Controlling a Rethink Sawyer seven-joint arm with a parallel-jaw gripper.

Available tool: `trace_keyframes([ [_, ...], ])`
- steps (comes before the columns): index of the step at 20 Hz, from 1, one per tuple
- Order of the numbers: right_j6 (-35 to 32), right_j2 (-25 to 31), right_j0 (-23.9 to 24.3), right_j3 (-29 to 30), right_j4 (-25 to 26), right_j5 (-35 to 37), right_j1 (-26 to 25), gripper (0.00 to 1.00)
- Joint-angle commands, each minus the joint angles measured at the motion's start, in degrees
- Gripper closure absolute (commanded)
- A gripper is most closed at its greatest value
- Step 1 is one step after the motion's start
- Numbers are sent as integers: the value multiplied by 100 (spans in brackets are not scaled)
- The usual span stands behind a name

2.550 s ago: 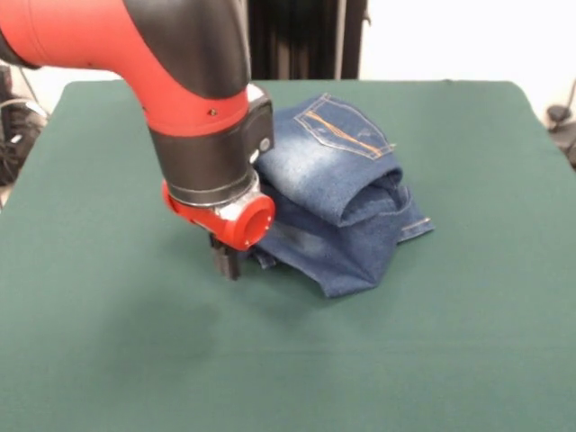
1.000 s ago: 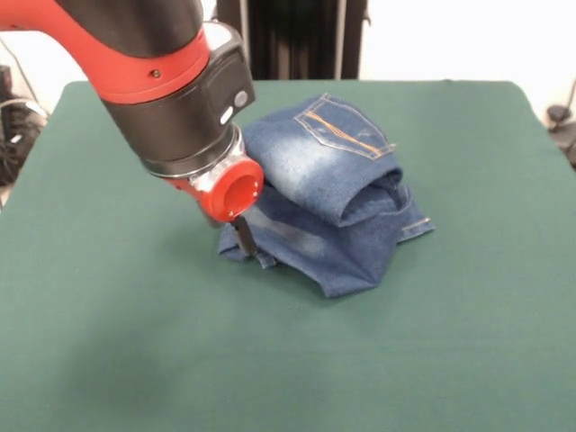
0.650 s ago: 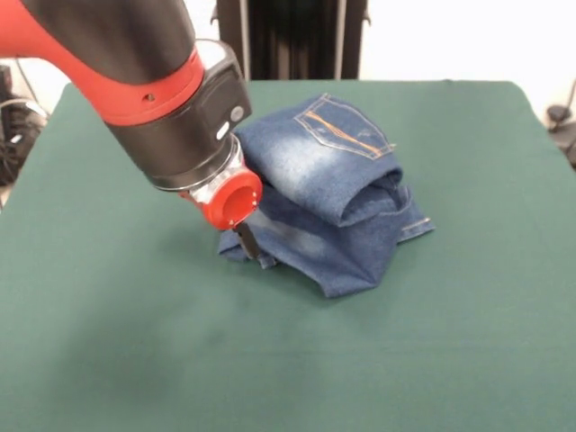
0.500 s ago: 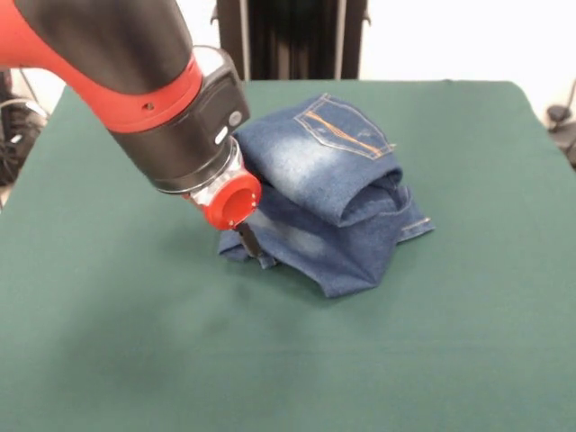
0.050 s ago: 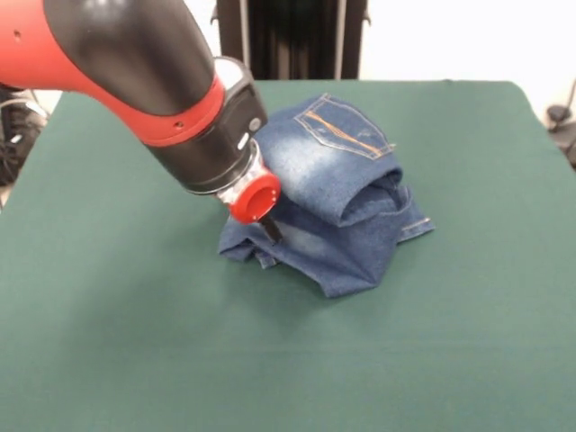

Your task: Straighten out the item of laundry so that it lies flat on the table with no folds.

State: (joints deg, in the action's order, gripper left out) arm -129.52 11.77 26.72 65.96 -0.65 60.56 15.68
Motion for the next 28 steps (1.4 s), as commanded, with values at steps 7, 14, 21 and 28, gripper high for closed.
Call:
trace_keyframes([
  [7,-411,-15,-643,190,685,-2443,-212,0],
  [14,-278,-564,-958,-357,1370,-3567,-335,0],
  [21,801,-46,-597,-54,1367,-2885,-323,100],
  [28,472,-214,-600,53,1221,-2598,-33,100],
])
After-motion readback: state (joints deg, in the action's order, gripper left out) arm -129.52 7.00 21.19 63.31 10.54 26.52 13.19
